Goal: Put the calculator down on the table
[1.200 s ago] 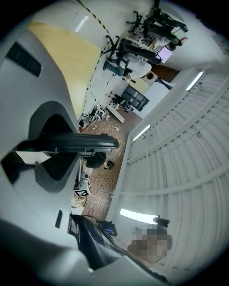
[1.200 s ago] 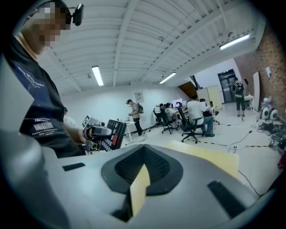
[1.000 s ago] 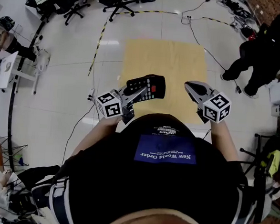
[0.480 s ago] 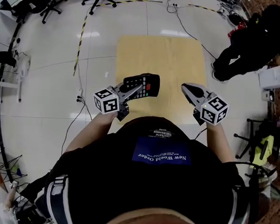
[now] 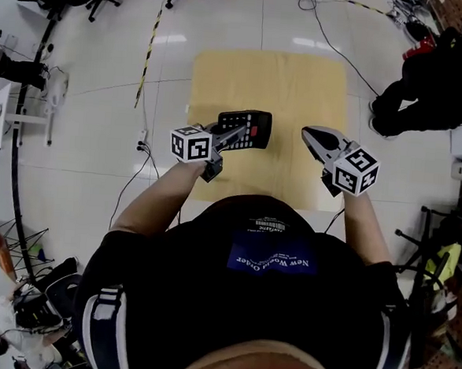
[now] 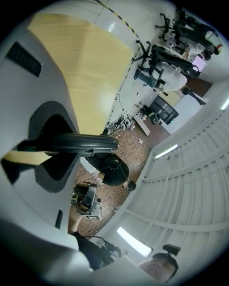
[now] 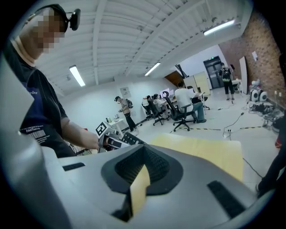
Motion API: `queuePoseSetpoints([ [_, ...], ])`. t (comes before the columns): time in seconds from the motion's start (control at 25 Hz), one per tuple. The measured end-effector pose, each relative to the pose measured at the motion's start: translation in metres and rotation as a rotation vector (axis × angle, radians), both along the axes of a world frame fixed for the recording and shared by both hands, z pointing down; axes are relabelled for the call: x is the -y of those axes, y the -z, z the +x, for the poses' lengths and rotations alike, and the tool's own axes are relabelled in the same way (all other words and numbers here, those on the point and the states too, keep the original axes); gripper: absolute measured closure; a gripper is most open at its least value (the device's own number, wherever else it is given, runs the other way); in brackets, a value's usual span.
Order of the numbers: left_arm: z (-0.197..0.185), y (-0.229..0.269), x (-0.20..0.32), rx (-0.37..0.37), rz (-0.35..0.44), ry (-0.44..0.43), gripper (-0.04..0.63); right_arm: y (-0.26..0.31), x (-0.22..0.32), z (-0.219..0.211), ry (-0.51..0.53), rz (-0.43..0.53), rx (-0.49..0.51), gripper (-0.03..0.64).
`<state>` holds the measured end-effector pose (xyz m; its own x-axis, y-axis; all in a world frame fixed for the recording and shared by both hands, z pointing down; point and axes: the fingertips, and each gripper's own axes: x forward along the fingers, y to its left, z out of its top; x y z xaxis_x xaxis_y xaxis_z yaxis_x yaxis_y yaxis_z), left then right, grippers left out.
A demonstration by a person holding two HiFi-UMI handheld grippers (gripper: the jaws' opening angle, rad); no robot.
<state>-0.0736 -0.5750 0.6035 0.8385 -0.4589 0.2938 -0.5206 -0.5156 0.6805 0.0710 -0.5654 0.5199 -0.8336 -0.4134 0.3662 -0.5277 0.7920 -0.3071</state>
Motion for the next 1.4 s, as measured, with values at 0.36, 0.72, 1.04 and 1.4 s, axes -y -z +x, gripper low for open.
queuePoseSetpoints([
  [0.36, 0.060, -0.077, 0.072, -0.033, -0.237, 0.071, 0.508, -0.046, 0.018, 0.029, -0.009, -0.046, -0.001, 0.629],
  [0.72, 0.070, -0.127, 0.112, 0.043, -0.377, 0.107, 0.506, -0.068, 0.009, 0.036, -0.034, -0.100, 0.018, 0.629],
  [1.04, 0.067, -0.147, 0.123, 0.174, -0.406, 0.079, 0.505, -0.070, 0.012, 0.034, -0.042, -0.108, 0.032, 0.629],
  [1.4, 0.058, -0.145, 0.115, 0.218, -0.433, 0.042, 0.443, -0.065, 0.011, 0.035, -0.032, -0.106, 0.038, 0.629],
])
